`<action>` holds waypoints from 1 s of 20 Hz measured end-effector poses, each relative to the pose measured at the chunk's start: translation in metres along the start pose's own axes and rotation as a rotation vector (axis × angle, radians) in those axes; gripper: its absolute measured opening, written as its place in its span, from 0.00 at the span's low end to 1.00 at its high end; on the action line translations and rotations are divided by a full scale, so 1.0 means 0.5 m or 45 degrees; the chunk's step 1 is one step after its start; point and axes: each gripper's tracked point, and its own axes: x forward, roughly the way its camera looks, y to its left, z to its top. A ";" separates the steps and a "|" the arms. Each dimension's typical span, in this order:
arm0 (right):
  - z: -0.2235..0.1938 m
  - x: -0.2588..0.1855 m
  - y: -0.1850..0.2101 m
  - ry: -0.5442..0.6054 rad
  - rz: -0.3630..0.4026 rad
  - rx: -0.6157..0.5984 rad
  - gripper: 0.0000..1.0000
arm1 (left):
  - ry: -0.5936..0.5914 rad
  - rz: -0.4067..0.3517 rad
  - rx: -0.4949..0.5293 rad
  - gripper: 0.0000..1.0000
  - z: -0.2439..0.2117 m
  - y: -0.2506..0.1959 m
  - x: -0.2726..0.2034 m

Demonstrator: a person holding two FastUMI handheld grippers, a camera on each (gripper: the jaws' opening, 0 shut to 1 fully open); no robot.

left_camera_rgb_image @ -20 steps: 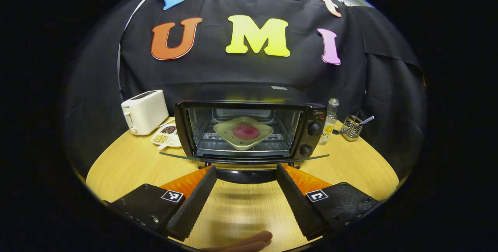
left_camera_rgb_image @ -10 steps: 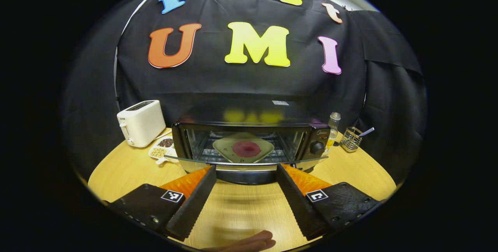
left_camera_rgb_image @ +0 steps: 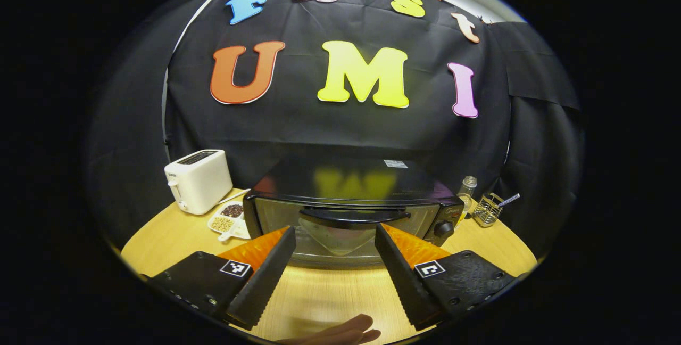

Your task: Open the electric oven with the left hand, put the food in, and close the electric oven.

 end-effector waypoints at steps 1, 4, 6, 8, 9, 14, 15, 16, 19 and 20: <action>0.003 -0.015 -0.007 -0.010 -0.012 -0.003 0.95 | -0.006 -0.001 0.012 0.96 0.006 -0.001 -0.021; 0.006 -0.054 -0.024 -0.014 -0.044 0.015 0.96 | -0.077 0.004 0.050 0.96 0.036 -0.003 -0.096; 0.004 -0.077 -0.022 -0.013 -0.038 0.045 1.00 | -0.106 0.000 0.058 0.95 0.045 -0.008 -0.149; 0.001 -0.090 -0.022 -0.003 -0.043 0.081 0.95 | -0.122 0.016 0.061 0.95 0.058 -0.008 -0.207; 0.000 -0.095 -0.021 0.003 -0.040 0.087 0.95 | -0.141 0.028 0.054 0.95 0.066 -0.008 -0.236; 0.001 -0.100 -0.032 0.015 -0.054 0.054 1.00 | -0.304 -0.005 0.045 0.95 0.141 -0.040 -0.376; 0.004 -0.105 -0.032 0.012 -0.052 0.051 0.95 | -0.317 0.004 0.046 0.95 0.148 -0.037 -0.404; 0.005 -0.108 -0.031 0.008 -0.047 0.053 0.95 | -0.332 0.010 0.056 0.95 0.155 -0.038 -0.429; 0.007 -0.118 -0.026 0.000 -0.027 0.067 0.95 | -0.373 0.018 0.091 0.95 0.163 -0.041 -0.506; 0.009 -0.117 -0.023 -0.002 -0.023 0.066 0.95 | -0.396 0.028 0.087 0.95 0.166 -0.042 -0.528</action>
